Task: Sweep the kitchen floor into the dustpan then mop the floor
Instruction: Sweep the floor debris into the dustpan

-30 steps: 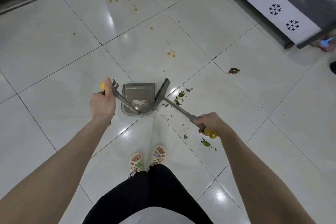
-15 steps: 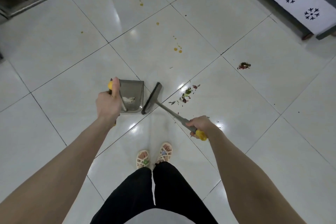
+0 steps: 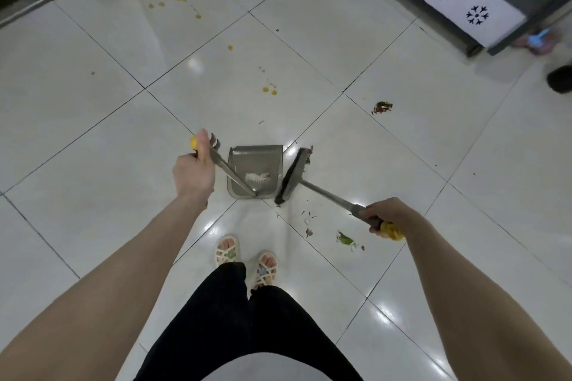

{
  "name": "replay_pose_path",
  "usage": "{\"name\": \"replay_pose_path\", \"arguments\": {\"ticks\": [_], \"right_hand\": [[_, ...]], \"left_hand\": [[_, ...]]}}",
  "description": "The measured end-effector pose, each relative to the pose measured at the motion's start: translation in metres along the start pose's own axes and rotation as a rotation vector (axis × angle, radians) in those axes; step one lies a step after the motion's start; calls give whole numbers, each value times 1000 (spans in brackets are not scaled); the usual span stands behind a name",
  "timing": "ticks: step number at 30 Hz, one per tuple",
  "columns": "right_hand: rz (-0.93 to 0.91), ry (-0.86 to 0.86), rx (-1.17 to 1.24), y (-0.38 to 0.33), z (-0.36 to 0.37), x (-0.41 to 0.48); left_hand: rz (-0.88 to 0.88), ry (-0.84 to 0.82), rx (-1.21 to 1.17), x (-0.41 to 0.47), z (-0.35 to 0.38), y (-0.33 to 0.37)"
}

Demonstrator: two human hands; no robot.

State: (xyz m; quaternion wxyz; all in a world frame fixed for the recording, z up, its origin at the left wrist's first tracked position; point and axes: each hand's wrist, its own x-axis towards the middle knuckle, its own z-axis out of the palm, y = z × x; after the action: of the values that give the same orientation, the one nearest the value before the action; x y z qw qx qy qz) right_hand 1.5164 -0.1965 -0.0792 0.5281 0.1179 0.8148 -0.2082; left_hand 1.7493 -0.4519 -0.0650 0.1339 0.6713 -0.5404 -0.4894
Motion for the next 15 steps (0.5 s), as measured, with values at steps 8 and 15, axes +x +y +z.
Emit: {"name": "replay_pose_path", "arguments": {"ticks": [8,15], "right_hand": [[-83,-9,23,-50,-9,-8],[-116,-67,181,-123,53,10]], "left_hand": [[99,-41,42,37,7,44],[168,-43,73,113,-23,100]]}}
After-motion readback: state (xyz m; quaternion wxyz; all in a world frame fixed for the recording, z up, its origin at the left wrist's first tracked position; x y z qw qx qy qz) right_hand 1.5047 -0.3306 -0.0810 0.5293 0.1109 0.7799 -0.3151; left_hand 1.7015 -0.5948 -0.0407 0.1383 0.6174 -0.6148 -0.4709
